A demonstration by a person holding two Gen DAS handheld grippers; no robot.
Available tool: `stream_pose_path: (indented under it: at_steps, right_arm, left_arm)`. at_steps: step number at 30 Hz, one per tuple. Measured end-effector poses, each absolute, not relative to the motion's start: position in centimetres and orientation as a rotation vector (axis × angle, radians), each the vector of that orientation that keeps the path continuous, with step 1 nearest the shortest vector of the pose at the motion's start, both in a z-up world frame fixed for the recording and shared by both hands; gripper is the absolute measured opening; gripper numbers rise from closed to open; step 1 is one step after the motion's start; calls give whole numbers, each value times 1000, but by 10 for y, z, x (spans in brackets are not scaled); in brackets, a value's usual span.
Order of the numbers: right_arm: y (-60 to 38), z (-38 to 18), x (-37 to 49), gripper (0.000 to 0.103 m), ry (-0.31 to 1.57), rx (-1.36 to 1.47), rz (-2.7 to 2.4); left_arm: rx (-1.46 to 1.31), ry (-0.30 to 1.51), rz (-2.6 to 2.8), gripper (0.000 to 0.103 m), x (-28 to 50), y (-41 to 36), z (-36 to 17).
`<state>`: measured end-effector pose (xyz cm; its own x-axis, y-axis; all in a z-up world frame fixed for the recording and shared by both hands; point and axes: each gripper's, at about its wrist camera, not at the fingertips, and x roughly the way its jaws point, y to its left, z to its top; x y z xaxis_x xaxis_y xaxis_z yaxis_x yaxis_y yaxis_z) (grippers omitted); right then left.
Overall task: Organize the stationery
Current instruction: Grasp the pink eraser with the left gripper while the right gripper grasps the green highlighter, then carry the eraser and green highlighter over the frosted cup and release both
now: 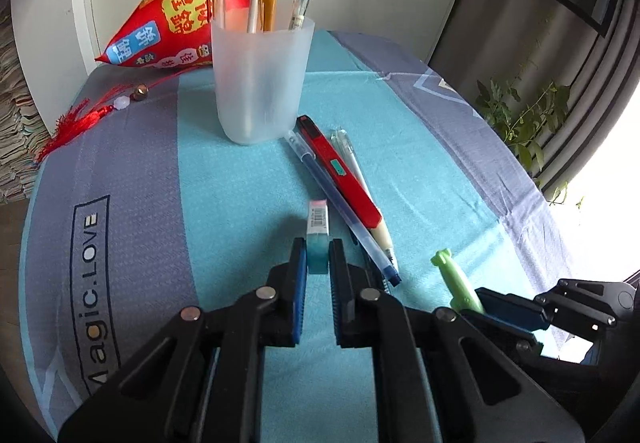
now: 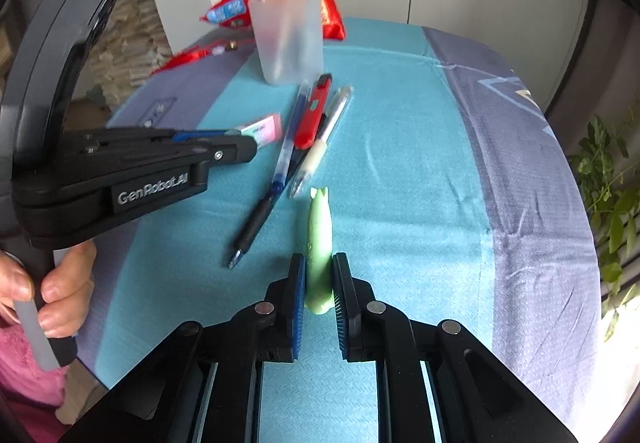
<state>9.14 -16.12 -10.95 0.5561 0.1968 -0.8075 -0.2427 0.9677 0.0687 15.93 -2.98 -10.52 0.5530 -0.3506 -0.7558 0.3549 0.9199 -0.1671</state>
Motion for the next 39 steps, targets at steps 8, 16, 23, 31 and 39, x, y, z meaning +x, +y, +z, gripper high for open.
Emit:
stream_pose_path:
  at_steps: [8,16,23,31,39]
  right_arm:
    - [-178,-79,86,15,866,29,248]
    - [-178,-72,86,15,861,55,275]
    - [-177,-55,98,15,842,67,286]
    - [-170,-31,129,15,821,112,316]
    - [-165,-34,145,14,834,102,320]
  left_arm:
    - [17,817,-411,9,145,-19,-79]
    - [15,802,-415,9,141,-18,-73]
    - [16,754,-405,9,149,-13,-48]
    - [2,656,-385,9,180,-9,2]
    - [-27,622,-369,9,226,-11,21]
